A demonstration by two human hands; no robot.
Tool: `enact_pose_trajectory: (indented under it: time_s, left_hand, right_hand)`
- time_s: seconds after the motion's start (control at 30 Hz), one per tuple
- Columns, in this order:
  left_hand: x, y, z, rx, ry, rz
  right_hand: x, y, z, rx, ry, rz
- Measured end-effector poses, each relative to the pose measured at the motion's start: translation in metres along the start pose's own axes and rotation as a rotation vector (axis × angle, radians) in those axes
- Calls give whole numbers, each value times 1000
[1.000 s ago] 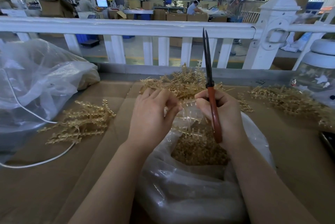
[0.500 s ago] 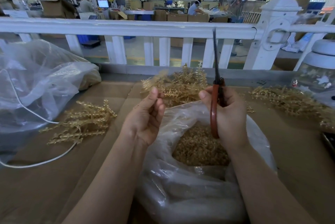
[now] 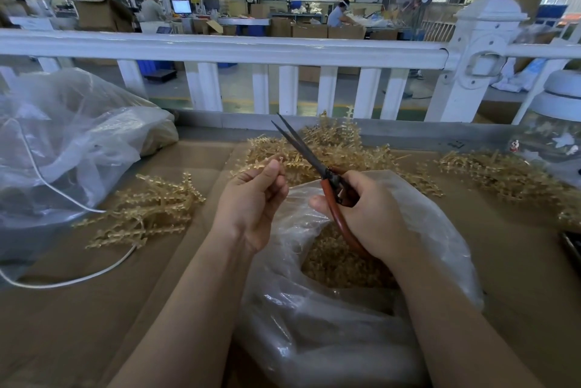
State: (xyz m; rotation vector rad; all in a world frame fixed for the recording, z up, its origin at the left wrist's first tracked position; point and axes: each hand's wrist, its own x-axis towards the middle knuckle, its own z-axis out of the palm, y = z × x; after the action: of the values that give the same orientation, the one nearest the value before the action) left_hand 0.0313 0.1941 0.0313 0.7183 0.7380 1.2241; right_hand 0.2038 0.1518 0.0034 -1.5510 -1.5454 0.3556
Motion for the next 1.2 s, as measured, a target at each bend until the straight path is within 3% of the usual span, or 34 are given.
enact_pose_trajectory:
  time_s: [0.4, 0.83, 1.2]
  left_hand:
    - [-4, -1, 4, 94, 26, 116]
    - [-6, 3, 1, 420, 19, 365]
    - [-7, 4, 0, 378, -28, 398]
  right_hand:
    - [-3, 1, -3, -181, -40, -5]
    - [-5, -6, -6, -314, 24, -79]
    - [-4, -8, -7, -370, 86, -96]
